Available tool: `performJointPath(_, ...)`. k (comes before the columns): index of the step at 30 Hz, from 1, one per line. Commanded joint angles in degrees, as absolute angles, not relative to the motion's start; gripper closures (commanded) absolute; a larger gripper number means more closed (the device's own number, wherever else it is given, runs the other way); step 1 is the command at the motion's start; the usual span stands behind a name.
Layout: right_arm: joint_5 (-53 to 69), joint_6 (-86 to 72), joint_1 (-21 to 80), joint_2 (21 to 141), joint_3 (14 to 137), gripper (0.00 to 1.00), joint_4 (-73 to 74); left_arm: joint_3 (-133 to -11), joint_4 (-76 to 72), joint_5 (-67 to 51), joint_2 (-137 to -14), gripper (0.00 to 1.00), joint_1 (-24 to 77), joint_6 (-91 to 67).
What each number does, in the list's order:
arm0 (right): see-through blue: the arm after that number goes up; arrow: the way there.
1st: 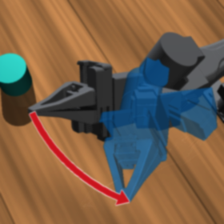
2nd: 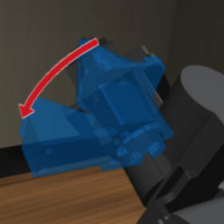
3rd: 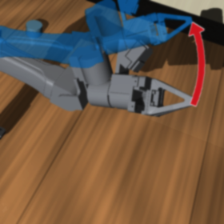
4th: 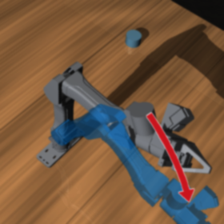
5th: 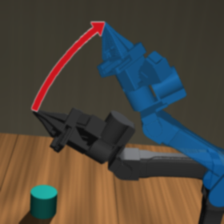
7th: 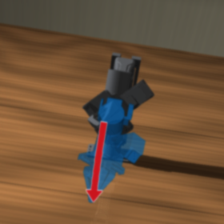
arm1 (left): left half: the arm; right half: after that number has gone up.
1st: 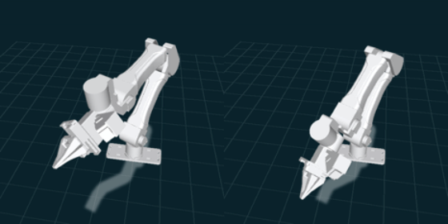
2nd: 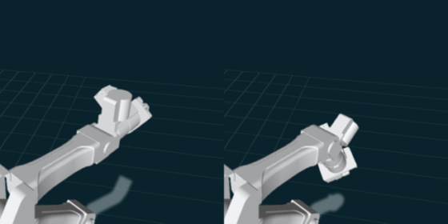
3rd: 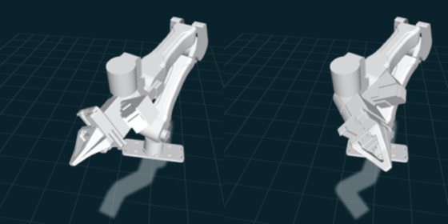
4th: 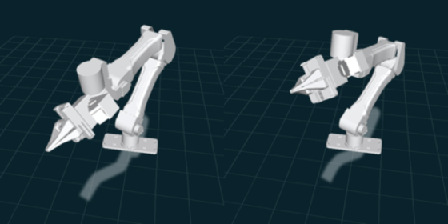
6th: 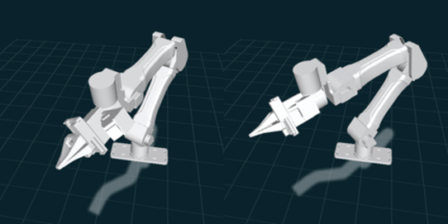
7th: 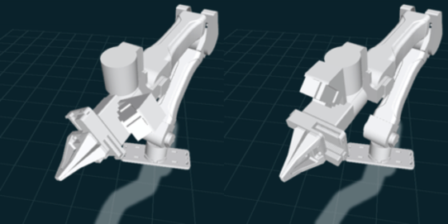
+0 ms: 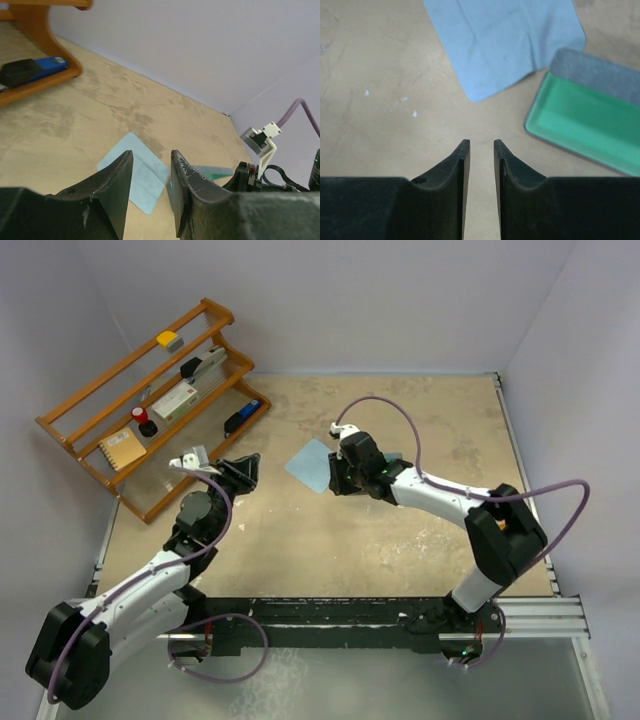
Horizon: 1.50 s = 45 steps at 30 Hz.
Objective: Organize the sunglasses
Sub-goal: Adjust the sunglasses case at the center of the board, then move the glasses cleaning cloth to the center of the board.
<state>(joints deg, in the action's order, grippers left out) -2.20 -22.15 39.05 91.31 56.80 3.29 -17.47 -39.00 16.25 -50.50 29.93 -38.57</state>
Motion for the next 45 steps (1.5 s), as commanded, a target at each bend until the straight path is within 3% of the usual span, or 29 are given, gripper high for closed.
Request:
performJointPath(1,-2.75,-18.78,40.90,96.37,64.12,0.71,3.69,-16.53,-36.79,23.08,-47.00,0.66,28.29,-40.95)
performJointPath(5,-3.22,-17.37,41.59,102.12,69.44,0.64,5.31,-15.30,-36.02,23.55,-45.00,0.66,27.54,-41.51)
performJointPath(10,-3.69,-16.30,41.65,106.81,73.50,0.63,5.81,-14.40,-36.50,22.85,-44.57,0.65,27.25,-42.09)
performJointPath(13,-3.86,-15.72,41.71,109.25,75.46,0.71,6.01,-14.26,-36.80,22.02,-44.90,0.65,27.19,-42.23)
performJointPath(18,-5.22,-15.55,41.77,110.84,76.67,1.00,4.22,-13.67,-37.67,20.85,-45.16,0.65,27.08,-42.74)
performJointPath(40,-7.69,-16.14,41.75,123.46,90.85,1.00,5.34,-12.76,-37.83,19.31,-44.42,0.65,26.72,-42.50)
performJointPath(45,-8.23,-16.06,41.81,123.39,88.66,1.00,4.54,-13.00,-37.48,19.38,-44.10,0.65,26.64,-42.36)
